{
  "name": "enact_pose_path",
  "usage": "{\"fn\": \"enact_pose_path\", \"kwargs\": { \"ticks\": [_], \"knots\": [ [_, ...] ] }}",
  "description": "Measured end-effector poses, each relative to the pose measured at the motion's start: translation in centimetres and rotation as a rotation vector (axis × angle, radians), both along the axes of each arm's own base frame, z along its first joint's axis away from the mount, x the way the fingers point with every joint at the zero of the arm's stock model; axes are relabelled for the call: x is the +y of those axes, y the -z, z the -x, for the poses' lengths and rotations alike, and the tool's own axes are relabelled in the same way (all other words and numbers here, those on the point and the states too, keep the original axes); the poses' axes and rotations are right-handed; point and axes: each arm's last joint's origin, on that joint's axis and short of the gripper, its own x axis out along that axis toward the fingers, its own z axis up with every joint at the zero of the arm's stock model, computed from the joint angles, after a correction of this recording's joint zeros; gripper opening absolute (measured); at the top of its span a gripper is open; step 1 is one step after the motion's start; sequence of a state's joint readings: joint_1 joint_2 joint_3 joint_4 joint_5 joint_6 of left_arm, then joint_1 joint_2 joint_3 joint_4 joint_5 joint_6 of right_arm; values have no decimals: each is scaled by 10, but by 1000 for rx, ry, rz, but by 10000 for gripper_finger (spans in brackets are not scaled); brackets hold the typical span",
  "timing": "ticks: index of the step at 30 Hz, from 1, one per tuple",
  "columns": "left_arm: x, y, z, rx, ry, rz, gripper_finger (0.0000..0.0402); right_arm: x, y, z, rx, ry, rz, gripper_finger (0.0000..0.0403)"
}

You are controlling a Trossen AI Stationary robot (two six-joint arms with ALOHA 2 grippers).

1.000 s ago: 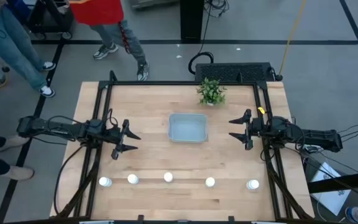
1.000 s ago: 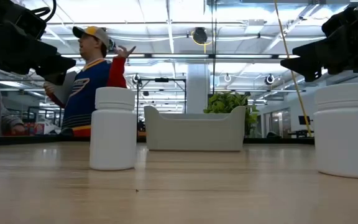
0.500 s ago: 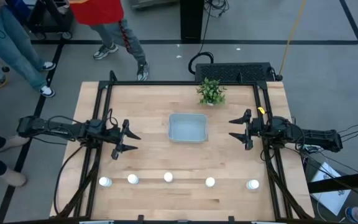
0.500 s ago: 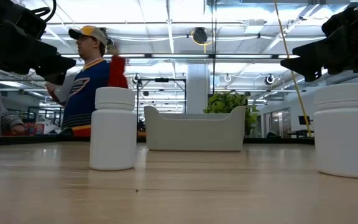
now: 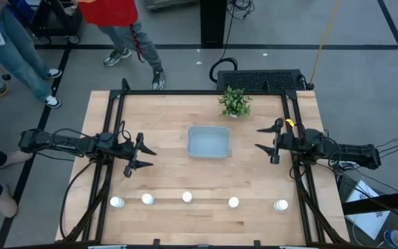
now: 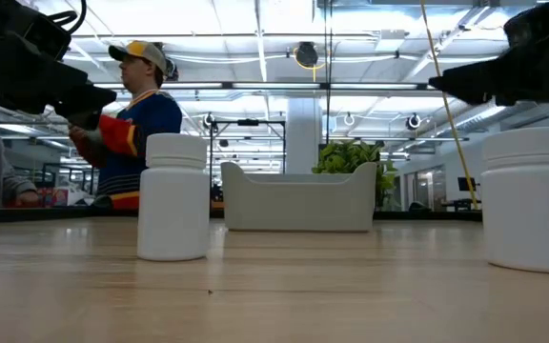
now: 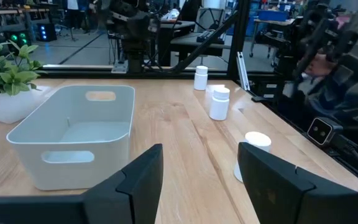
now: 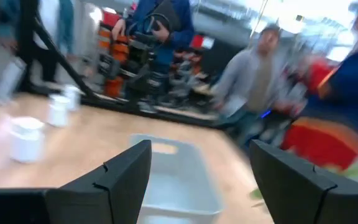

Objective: Pick and place pill bottles into a basket
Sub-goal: Put the white medicine bottle into the gray bin

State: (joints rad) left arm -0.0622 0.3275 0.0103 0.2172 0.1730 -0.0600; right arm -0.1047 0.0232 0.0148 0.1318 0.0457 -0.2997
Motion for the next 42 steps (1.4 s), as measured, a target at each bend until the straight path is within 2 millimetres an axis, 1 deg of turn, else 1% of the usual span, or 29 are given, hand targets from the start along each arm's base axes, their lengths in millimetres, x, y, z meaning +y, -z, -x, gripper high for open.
{"fn": "enact_pose_path", "kwargs": {
  "ticks": [2,4,6,8,10,14,17,19,21,25,28,32,35,38,41,42],
  "knots": [
    [1,-4,0,-44,-20,-20,214,0,-2,0,-6,19,93,263],
    [2,-10,-1,-103,-64,-11,214,0,-2,0,-3,24,142,263],
    [2,-16,-1,-161,-81,35,214,0,-2,0,5,24,162,263],
    [2,-23,0,-225,-84,74,214,0,-2,0,0,19,137,263],
    [3,-28,1,-273,-83,94,214,0,-3,0,-24,7,31,263],
    [3,-33,2,-334,-82,101,214,0,-12,2,-150,-33,-187,263],
    [3,-34,2,-344,-81,103,214,1,-17,3,-237,-111,-413,263],
    [3,-36,3,-366,-82,105,214,1,-19,4,-270,-118,-484,263],
    [3,-38,3,-379,-82,115,214,-1,-19,4,-287,-83,-555,263],
    [3,-40,4,-390,-78,196,214,-1,-23,6,-367,-96,-690,263],
    [3,-41,4,-405,-81,187,214,-3,-23,6,-418,-59,-799,263],
    [5,-43,5,-420,-128,200,214,-3,-24,6,-424,-75,-824,263],
    [5,-44,5,-440,-148,195,214,-1,-28,8,-436,-133,-775,263],
    [6,-46,6,-463,-162,187,214,2,-29,7,-377,-229,-723,263],
    [7,-47,6,-481,-190,185,214,6,-27,4,-286,-319,-711,263],
    [7,-48,7,-484,-207,181,214,7,-33,4,-285,-342,-705,263]
  ]
}}
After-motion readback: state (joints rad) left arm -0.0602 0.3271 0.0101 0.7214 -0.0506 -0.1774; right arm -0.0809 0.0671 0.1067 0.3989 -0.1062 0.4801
